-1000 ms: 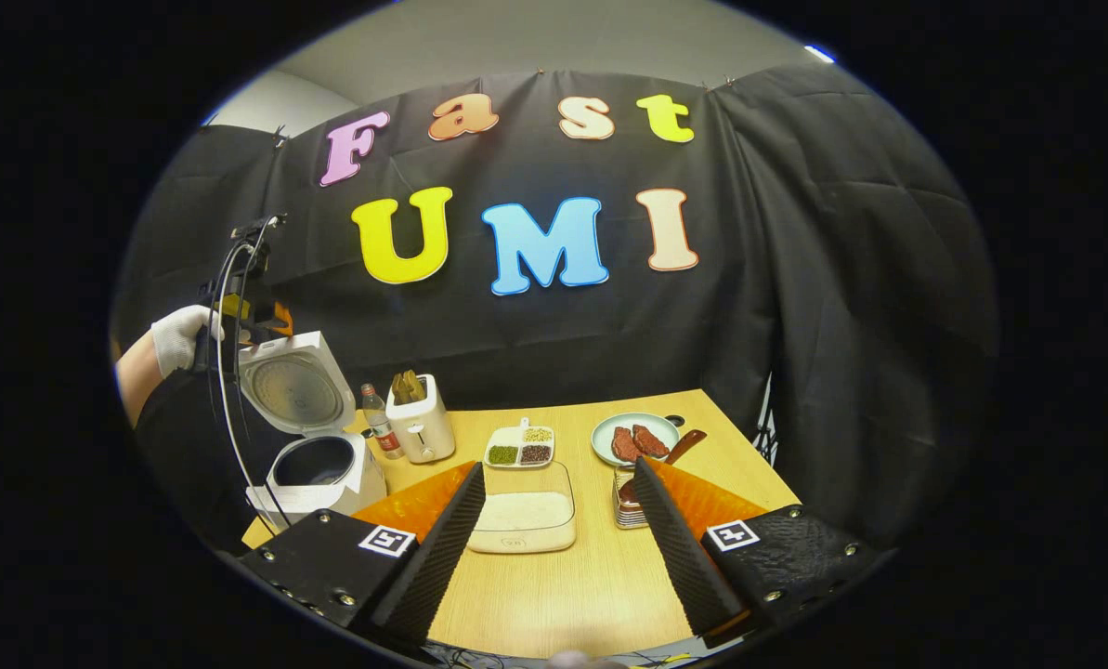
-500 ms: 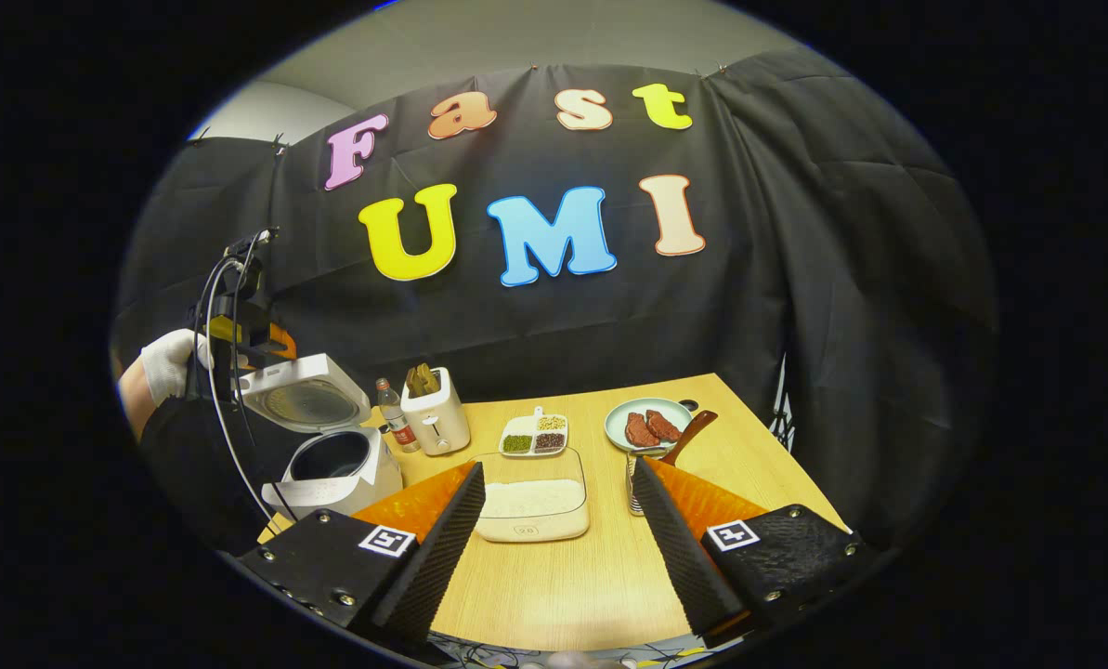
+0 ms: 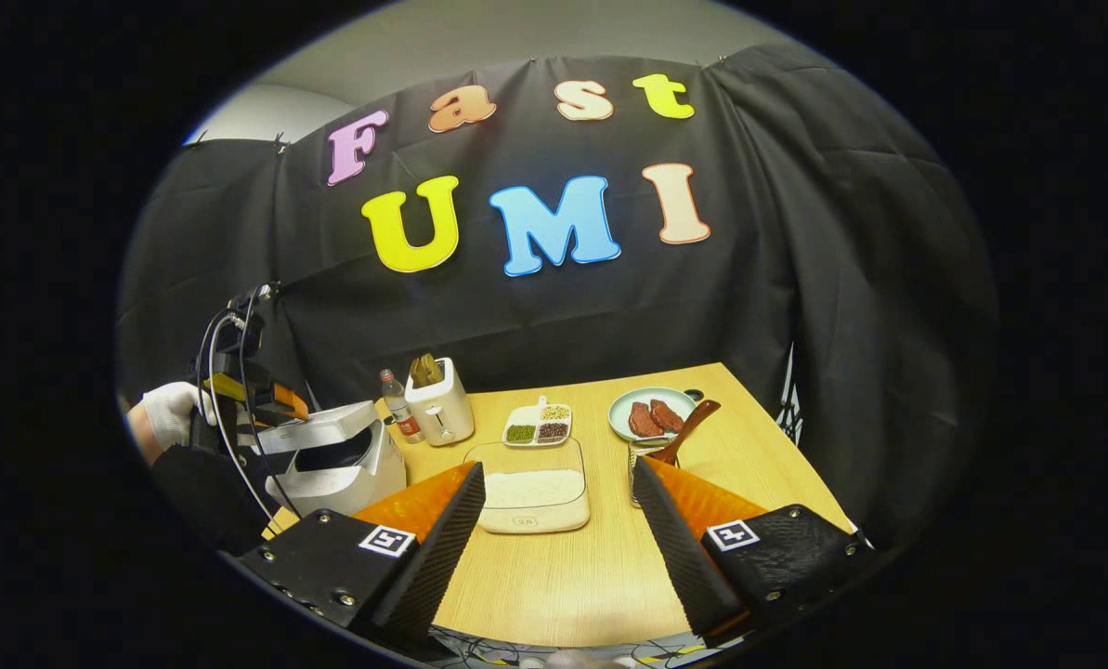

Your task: Close the left gripper, press the button to open the rice cooker; take a wooden spoon from the chopstick holder with the right hand, scoop a spoonful of rice and pour it into the rice cooker, then put the wooden spoon back into the chopstick holder.

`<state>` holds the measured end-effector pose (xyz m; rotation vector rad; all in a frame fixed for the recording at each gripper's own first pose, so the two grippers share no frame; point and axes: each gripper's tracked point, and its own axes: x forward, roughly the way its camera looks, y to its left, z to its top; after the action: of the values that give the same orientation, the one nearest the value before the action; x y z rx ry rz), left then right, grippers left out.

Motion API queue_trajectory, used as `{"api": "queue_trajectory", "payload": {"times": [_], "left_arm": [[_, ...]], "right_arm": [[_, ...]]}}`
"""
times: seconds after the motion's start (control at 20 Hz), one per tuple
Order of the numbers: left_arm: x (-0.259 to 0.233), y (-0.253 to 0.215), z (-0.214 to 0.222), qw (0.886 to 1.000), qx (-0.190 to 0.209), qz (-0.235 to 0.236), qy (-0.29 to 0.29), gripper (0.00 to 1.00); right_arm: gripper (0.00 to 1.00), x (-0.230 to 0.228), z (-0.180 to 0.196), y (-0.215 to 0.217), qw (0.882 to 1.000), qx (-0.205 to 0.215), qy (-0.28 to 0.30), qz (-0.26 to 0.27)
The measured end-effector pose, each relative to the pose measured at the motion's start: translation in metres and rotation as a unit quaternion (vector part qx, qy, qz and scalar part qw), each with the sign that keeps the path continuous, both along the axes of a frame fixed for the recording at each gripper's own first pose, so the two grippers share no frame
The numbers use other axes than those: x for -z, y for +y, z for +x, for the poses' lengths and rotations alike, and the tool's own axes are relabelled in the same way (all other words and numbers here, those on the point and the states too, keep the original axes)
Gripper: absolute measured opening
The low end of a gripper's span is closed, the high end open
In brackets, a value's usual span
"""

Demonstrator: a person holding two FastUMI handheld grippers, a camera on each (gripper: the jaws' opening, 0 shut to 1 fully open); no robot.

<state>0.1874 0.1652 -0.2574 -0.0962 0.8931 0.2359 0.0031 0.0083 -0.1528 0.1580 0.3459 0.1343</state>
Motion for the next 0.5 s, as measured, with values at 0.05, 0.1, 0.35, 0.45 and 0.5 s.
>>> {"api": "queue_trajectory", "payload": {"times": [0.05, 0.1, 0.35, 0.45, 0.5], "left_arm": [[0.005, -0.001, -0.001, 1.000, 0.001, -0.002, 0.009, 0.98], [0.008, -0.001, -0.002, 1.000, -0.001, -0.004, 0.014, 0.98], [0.030, -0.009, -0.010, 0.999, 0.002, -0.013, 0.043, 0.98], [0.044, -0.012, -0.013, 0.998, 0.000, -0.019, 0.061, 0.99], [0.049, -0.013, -0.013, 0.998, 0.001, -0.019, 0.067, 0.99]], "right_arm": [[0.98, 0.001, -0.001, 0.001, 1.000, -0.003, 0.003, 0.000], [0.98, 0.004, -0.001, 0.001, 1.000, -0.004, 0.003, -0.003], [0.99, 0.008, -0.002, 0.004, 1.000, -0.009, 0.009, 0.000], [0.98, 0.009, -0.002, 0.006, 1.000, -0.008, 0.011, 0.002], [0.98, 0.010, -0.002, 0.006, 1.000, -0.008, 0.012, 0.001]]}}
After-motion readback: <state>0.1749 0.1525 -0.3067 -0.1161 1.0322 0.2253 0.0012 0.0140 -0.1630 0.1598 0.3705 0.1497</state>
